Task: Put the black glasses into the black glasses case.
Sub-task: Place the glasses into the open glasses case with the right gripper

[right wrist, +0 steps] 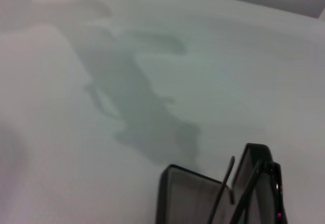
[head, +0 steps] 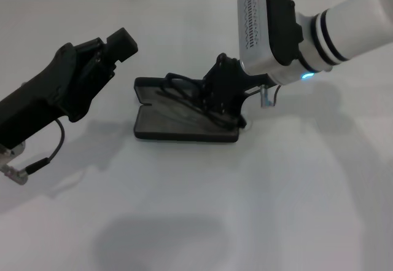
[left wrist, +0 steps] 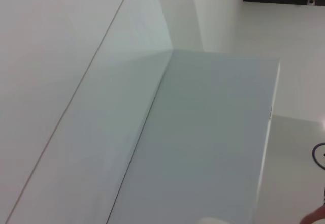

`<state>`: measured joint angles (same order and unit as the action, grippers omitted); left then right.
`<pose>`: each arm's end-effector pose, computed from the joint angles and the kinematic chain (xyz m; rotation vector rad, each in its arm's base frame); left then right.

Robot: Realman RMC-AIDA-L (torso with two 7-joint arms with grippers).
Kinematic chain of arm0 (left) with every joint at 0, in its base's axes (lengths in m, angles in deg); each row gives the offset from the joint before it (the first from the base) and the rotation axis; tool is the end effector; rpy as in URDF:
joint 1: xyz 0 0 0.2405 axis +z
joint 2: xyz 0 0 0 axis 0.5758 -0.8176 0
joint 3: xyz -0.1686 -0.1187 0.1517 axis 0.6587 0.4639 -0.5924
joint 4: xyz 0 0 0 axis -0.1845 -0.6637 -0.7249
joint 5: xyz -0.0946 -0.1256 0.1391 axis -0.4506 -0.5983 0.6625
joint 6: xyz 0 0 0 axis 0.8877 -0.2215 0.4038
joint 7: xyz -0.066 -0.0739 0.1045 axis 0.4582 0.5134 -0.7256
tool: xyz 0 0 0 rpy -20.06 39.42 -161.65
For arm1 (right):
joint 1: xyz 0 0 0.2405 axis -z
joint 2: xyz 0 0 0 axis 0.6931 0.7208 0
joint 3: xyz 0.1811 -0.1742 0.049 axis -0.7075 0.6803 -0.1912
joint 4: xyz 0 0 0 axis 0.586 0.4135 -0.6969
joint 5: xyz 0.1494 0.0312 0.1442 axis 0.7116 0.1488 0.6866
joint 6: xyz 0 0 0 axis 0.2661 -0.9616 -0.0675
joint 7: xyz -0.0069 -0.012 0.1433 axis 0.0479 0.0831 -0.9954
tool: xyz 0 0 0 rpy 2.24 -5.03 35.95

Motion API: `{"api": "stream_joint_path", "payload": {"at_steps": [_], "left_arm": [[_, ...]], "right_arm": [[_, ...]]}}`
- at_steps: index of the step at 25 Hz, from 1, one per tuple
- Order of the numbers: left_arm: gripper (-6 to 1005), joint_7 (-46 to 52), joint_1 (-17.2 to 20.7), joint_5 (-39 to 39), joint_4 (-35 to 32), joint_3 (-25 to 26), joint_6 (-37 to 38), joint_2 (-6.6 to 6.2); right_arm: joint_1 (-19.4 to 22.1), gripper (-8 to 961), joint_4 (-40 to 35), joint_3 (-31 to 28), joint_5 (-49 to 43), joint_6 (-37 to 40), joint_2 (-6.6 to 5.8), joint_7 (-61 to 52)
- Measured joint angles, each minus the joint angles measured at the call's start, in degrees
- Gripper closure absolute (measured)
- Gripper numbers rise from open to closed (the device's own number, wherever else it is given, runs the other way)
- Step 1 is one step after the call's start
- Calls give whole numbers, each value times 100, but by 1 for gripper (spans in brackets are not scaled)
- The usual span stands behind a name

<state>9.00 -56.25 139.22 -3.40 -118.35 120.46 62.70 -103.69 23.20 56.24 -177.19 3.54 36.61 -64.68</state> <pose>-0.2494 0.2548 0.0323 -2.3077 -0.5130 -1.7484 0.0896 0.4067 -0.1082 -2.9637 -0.3702 -0.0397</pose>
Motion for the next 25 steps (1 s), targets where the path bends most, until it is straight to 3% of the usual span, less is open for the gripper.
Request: {"api": "stream_joint_path", "payload": {"at_steps": [13,18,25], "left_arm": [[997,0,-78,12,7,-35,-115,35],[997,-27,-97,17,65,-35,-123,34],[997,-32,-109,18,75,-35,-165,34]], "right_arm": [[5,843,-803,-325,-1450,434,43,-176],[41,844,-974,-283,-1495,396,56,-145],[44,767,-1091,53,-1459,152,60,-155]]}}
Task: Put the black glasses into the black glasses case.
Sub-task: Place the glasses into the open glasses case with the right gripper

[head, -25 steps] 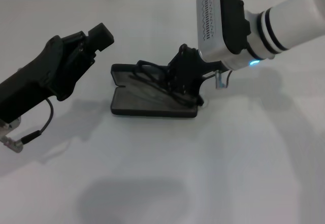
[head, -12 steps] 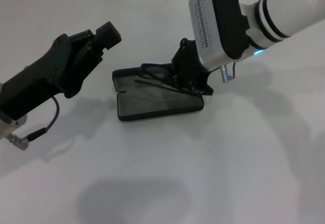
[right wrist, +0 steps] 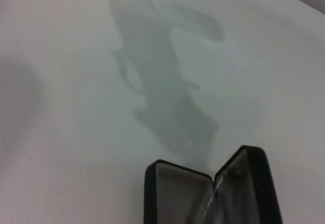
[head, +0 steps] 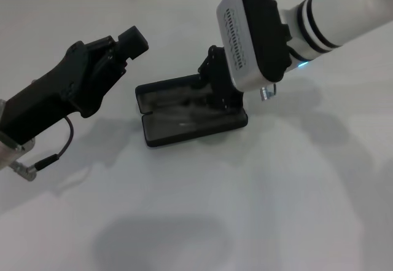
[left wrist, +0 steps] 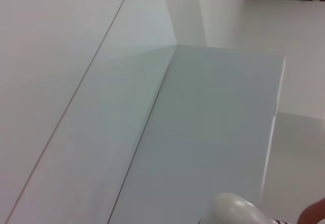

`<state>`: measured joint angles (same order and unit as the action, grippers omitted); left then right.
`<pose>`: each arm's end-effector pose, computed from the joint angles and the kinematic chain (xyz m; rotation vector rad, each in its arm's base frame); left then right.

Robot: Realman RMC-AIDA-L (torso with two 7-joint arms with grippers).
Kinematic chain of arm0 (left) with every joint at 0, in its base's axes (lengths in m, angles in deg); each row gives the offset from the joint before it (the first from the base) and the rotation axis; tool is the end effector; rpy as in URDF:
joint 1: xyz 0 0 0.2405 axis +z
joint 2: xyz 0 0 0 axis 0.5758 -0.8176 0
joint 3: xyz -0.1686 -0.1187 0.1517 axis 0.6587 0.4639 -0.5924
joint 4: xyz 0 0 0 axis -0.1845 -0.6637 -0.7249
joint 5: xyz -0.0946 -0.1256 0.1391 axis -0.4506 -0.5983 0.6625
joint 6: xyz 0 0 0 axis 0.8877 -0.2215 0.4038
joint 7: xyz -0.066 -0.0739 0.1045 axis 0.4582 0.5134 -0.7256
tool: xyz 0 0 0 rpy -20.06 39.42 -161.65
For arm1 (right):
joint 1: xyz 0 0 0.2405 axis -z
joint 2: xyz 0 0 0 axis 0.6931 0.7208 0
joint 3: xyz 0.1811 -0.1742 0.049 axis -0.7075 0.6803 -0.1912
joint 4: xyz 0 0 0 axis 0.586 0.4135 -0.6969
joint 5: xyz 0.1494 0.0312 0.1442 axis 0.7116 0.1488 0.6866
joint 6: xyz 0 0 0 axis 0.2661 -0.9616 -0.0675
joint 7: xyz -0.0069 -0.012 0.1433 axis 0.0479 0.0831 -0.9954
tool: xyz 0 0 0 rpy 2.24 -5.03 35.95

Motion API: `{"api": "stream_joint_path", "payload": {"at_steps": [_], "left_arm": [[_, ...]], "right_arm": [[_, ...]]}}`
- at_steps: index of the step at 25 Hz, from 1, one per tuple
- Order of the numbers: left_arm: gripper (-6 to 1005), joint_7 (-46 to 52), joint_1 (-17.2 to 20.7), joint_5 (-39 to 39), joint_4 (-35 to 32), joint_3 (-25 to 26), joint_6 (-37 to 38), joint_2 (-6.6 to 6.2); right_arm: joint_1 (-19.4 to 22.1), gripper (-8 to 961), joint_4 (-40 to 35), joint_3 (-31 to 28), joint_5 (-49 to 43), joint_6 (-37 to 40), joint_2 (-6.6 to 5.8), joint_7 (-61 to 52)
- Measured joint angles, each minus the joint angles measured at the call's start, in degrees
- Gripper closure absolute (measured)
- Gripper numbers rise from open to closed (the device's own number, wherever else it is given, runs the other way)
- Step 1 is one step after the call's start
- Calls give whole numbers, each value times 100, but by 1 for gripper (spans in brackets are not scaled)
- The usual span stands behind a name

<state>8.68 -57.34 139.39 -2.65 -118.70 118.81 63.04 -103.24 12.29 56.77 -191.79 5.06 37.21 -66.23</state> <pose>-0.2461 0.2607 0.0261 -2.3144 -0.5319 -1.7336 0.0656 0.4025 -0.1058 -2.8714 -0.7466 -0.2161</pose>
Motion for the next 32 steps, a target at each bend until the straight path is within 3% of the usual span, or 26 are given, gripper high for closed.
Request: {"api": "stream_joint_path", "payload": {"at_steps": [9,12,15,23,32], "left_arm": [[997,-9,-25,-1,80,0,-43,0],[997,-10,-26,-1,79,0,-68,0],[997,-7,-33,-1,79,3,-79,-1],[997,23,29,-1,74,25,-254,-72],[997,101,513,279,43,8,-749,-430]], "right_arm": [[-7,669,-76,107,72,-125,0,45],[14,594,-139,87,72,-71,0,50],[25,594,-192,-3,73,126,0,21],[491,594,-613,-1311,95,1602,-1,-24],[1243,595,-654,-3030,634,2493,-47,11]]}}
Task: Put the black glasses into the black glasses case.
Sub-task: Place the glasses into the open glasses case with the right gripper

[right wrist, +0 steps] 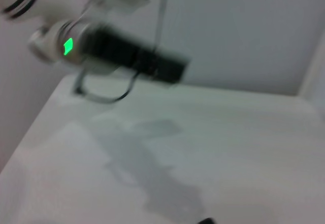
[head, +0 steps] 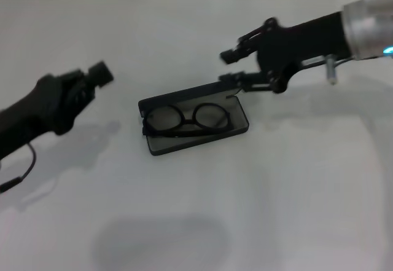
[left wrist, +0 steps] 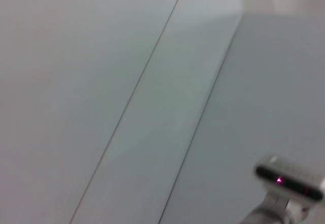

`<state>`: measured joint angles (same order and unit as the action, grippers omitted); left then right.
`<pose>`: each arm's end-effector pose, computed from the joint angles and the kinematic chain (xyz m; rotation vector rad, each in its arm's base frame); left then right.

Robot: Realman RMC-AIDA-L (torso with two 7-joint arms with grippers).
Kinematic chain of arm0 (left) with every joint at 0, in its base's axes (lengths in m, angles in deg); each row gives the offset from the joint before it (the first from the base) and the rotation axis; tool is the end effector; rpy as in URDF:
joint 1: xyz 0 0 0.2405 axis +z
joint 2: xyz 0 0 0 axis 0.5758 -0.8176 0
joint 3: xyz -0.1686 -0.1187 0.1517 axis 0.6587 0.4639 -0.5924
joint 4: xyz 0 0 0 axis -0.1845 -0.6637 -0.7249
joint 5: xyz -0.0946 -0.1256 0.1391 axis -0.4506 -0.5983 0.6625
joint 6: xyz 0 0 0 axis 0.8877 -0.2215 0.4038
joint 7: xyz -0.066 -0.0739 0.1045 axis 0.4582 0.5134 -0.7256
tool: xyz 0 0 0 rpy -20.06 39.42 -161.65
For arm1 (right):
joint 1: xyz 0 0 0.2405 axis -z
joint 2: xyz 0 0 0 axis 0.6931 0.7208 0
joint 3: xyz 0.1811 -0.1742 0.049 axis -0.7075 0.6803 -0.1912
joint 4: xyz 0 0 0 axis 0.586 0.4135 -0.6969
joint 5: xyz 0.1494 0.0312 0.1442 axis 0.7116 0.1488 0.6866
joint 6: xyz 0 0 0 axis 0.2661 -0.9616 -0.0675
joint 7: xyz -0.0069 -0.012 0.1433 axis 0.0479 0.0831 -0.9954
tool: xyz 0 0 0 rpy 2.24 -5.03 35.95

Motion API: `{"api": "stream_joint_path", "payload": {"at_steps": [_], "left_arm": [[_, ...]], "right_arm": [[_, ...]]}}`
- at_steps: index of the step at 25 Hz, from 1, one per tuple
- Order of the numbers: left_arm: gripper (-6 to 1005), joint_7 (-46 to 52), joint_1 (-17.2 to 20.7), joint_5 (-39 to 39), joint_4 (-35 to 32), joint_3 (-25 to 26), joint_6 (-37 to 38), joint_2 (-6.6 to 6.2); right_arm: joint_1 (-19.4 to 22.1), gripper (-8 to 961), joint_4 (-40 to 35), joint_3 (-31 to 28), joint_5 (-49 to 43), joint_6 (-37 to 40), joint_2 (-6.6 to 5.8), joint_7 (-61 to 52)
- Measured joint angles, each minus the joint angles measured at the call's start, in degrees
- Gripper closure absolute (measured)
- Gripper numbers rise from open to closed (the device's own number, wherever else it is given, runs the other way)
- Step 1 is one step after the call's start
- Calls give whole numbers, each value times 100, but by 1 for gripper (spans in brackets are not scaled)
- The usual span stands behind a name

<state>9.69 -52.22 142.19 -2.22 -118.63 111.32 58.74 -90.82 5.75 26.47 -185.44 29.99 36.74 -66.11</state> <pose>-0.2958 0.2515 0.0382 -2.2925 -0.7271 -1.4542 0.1007 0.3917 -0.0182 -2.9947 -0.1855 0.3822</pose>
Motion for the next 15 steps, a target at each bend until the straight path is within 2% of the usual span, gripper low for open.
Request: {"api": "stream_joint_path", "payload": {"at_steps": [3,5,10,15], "left_arm": [[997,91,87,421,-82,-7,-134,-155],[997,320,192,868,-360,2,-398,-249],[997,639,377,1324,-832,29,-1028,-292],[997,760,305,1500,-859,18,-1416,-309]], "right_arm": [[274,595,82,-464,130,65,-10,8],[446,595,127,-661,281,135,-22,21],[905,595,335,-1058,705,306,-38,243],[1027,595,741,-1127,1002,350,-83,466]]}}
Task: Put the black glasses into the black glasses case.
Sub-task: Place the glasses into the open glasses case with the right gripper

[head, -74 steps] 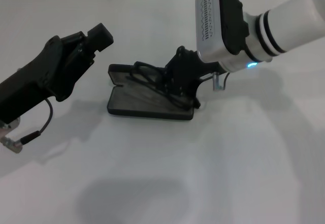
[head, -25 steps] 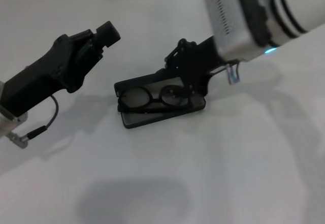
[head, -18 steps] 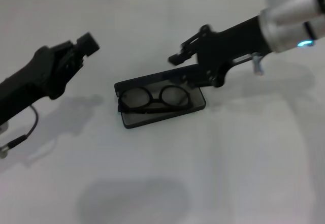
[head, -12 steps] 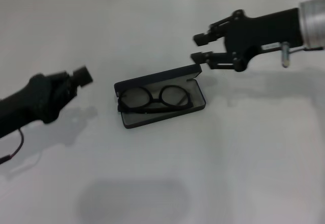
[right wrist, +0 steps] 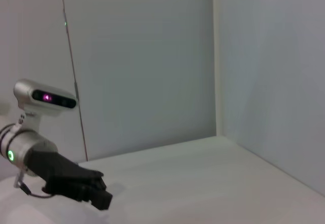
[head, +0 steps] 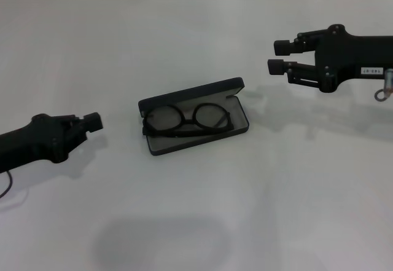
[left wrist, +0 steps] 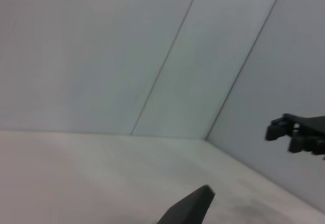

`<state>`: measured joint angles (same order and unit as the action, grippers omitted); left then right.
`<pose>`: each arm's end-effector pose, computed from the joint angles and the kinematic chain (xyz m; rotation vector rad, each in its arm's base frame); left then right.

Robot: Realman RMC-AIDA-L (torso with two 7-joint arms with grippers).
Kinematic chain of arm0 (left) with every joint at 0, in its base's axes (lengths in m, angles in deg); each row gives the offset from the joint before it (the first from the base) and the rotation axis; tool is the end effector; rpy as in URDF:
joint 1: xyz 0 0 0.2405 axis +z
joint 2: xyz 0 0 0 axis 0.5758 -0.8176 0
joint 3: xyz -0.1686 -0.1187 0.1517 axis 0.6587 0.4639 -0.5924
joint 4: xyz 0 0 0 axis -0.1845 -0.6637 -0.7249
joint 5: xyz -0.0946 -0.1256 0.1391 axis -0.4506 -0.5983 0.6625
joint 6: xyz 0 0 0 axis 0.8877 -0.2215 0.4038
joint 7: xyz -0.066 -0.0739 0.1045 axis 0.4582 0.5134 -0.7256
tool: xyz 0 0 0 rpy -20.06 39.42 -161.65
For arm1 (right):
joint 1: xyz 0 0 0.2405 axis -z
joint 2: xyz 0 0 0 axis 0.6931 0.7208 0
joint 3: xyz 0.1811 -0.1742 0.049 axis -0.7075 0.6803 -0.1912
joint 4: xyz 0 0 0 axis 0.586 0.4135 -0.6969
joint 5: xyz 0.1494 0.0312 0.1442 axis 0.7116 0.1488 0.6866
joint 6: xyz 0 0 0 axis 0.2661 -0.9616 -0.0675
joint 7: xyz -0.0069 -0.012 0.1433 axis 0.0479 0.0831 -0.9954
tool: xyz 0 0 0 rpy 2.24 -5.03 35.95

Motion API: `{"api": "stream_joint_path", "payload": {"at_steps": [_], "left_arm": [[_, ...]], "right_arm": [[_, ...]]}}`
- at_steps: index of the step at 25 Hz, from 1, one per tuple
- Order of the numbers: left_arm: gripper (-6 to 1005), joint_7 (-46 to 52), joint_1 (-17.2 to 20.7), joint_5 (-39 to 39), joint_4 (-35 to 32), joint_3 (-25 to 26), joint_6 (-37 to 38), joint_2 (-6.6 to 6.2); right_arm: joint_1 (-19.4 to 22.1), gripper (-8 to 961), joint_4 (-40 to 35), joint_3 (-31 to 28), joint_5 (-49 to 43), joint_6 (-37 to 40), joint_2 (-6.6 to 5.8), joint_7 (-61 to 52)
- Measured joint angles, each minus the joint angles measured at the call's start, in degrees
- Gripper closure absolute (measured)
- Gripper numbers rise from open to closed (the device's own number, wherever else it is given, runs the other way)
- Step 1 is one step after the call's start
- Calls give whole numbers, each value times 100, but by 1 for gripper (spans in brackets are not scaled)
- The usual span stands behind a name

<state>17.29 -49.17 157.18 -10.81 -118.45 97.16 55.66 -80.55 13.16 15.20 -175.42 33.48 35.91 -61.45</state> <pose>-0.3421 0.2557 0.0409 -2.4285 -0.9384 -0.9372 0.1762 0.3773 0.0138 -2.8132 0.2291 0.7387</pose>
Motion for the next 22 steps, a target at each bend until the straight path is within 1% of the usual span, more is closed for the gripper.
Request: {"api": "stream_joint_path", "payload": {"at_steps": [4,9,13,18,22], "left_arm": [[997,93,-230,321,-1,-17,-111,60],[997,300,-461,810,18,-7,-638,128],[997,361,-542,984,57,-18,-1081,167],[997,384,-646,1200,75,-22,-1556,311],[996,365,-757,1347,77,-21,-1888,472]], "right_arm": [[75,595,126,-138,40,122,33,126],[204,595,229,-154,182,228,48,232],[279,595,409,-160,341,300,50,371],[349,595,579,-178,479,348,50,482],[421,596,605,-180,531,353,52,544]]}}
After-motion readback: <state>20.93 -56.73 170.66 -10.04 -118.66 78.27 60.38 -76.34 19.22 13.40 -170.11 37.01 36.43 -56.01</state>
